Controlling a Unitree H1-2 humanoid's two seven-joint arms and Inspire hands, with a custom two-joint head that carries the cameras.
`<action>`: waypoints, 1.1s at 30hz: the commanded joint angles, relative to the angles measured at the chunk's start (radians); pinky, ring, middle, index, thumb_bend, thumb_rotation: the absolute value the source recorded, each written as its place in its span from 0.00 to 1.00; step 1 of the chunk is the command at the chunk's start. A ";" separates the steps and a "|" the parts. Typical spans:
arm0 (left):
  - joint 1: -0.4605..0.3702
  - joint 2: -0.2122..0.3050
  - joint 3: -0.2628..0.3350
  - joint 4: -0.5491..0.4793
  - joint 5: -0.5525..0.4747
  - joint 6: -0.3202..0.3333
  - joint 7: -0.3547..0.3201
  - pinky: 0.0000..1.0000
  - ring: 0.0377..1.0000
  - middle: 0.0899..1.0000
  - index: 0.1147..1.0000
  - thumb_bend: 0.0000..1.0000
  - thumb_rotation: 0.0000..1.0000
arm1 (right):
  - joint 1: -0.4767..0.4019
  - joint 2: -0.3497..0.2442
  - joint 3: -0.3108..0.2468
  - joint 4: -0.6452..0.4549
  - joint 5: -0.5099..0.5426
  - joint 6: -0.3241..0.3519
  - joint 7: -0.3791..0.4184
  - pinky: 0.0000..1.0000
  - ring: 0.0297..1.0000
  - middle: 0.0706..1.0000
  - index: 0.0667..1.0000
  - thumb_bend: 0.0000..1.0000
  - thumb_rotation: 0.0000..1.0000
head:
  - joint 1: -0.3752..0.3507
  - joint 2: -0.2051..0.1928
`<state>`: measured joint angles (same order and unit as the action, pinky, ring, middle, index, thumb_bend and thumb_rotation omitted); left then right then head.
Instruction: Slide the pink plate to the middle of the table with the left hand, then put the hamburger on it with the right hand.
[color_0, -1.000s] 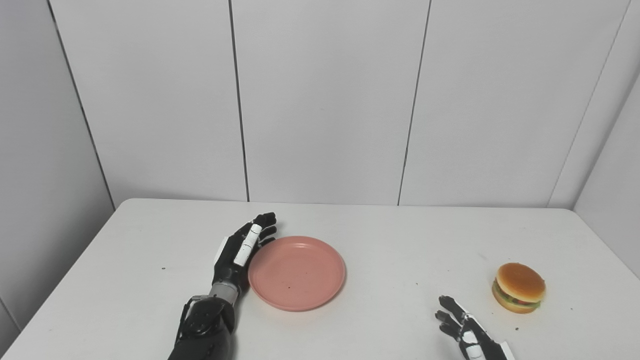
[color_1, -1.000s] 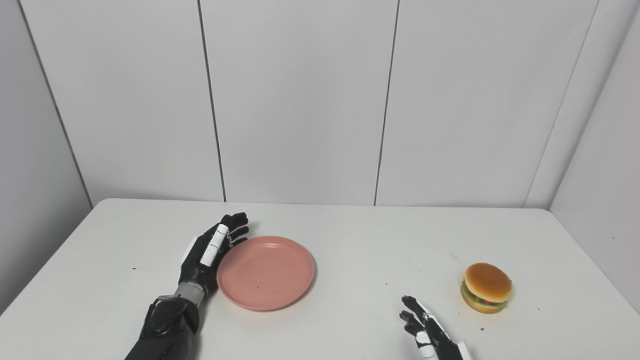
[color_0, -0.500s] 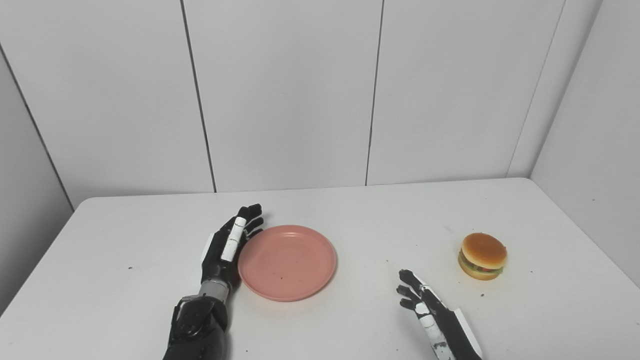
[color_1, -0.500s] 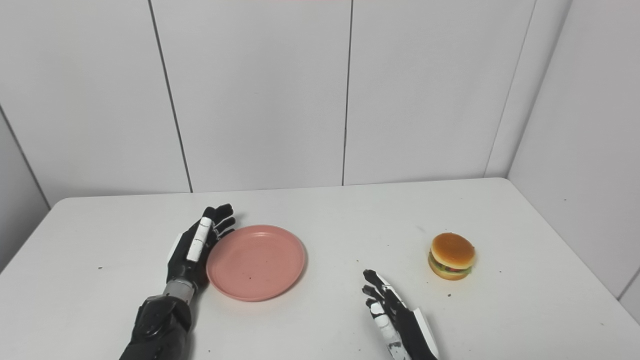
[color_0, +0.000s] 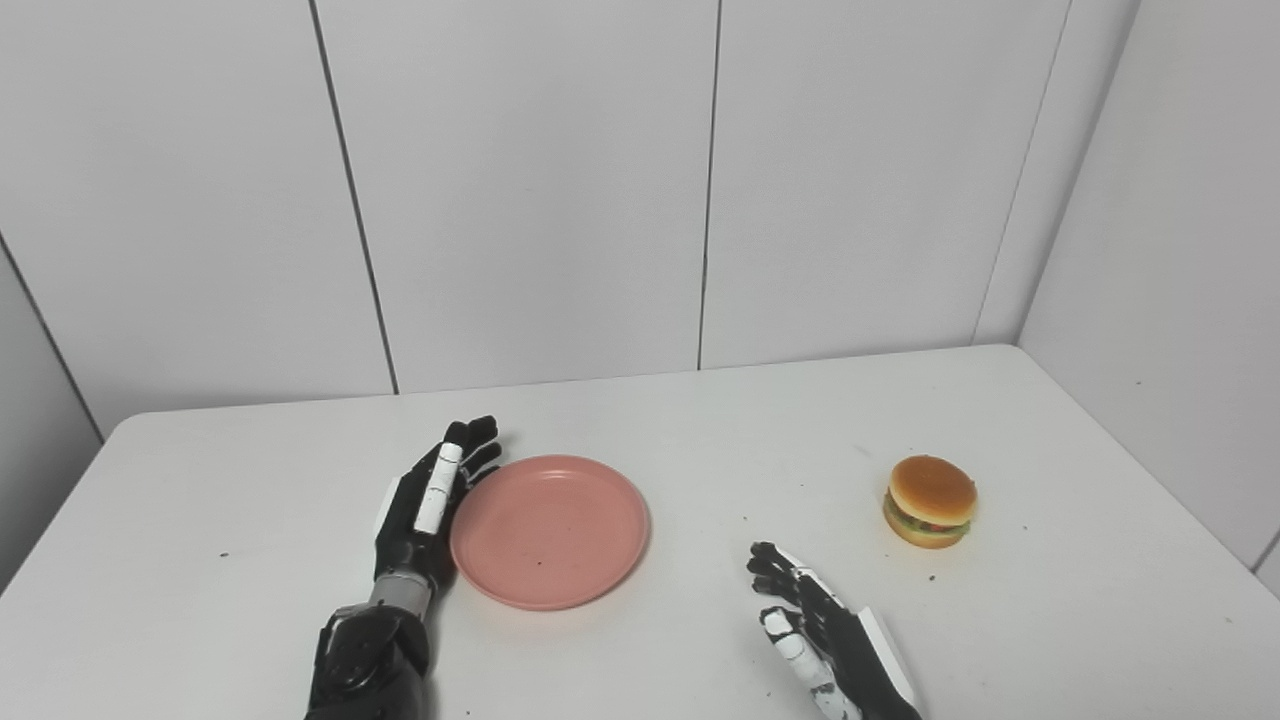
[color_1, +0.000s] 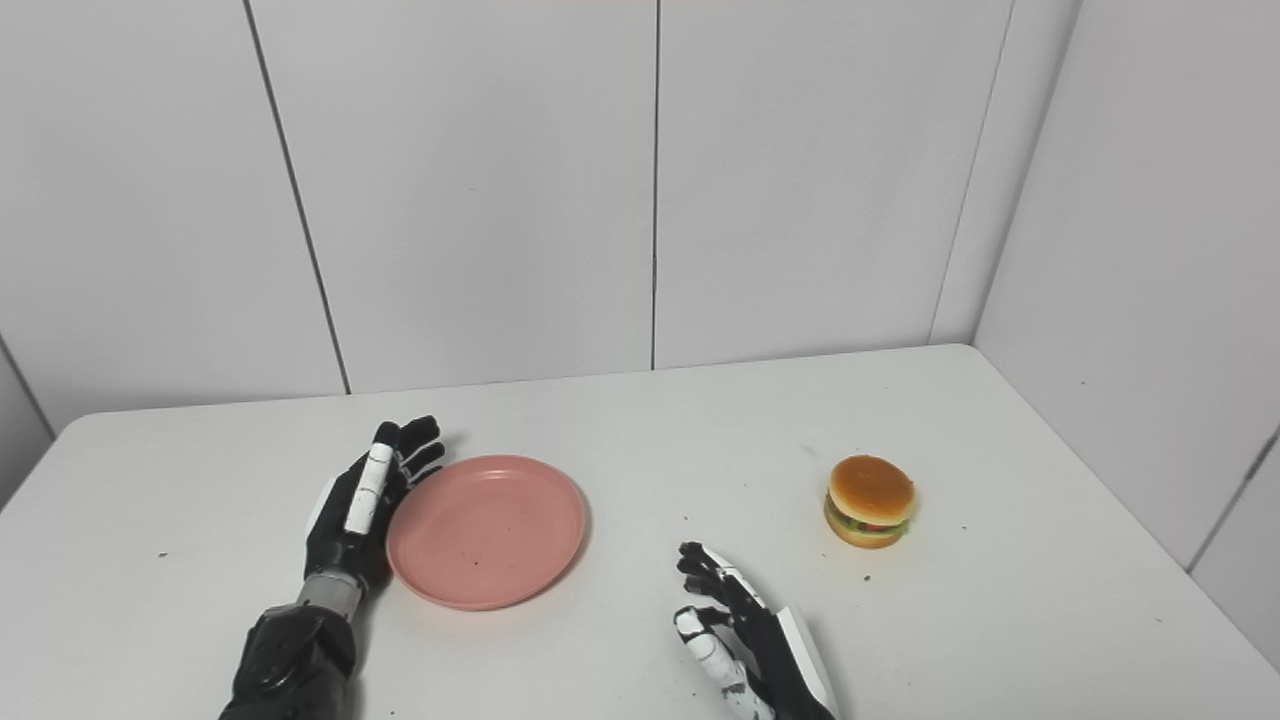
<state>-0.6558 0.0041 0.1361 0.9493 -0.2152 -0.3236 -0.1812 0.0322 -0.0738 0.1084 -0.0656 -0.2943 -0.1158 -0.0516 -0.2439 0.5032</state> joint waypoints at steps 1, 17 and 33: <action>0.020 0.000 0.000 0.040 -0.009 -0.032 -0.027 0.84 0.84 0.82 0.66 0.89 0.74 | -0.025 0.003 0.001 -0.056 -0.047 -0.010 -0.018 0.68 0.76 0.79 0.82 0.72 1.00 | 0.001 0.001; 0.015 0.017 0.018 0.097 -0.021 -0.049 -0.077 0.86 0.86 0.83 0.67 0.87 0.73 | -0.234 -0.203 -0.063 -0.174 -0.623 0.080 -0.073 0.66 0.75 0.79 0.77 0.76 0.89 | -0.062 -0.063; 0.025 0.025 0.021 0.087 -0.028 -0.052 -0.100 0.88 0.88 0.84 0.65 0.82 0.74 | -0.411 -0.357 -0.105 0.031 -0.752 0.139 -0.098 0.69 0.72 0.73 0.74 0.80 0.89 | -0.080 -0.063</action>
<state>-0.6852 0.0159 0.1524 1.0109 -0.2350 -0.3456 -0.2601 -0.3380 -0.4020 0.0148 -0.0444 -1.0490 -0.0021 -0.1246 -0.3252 0.4387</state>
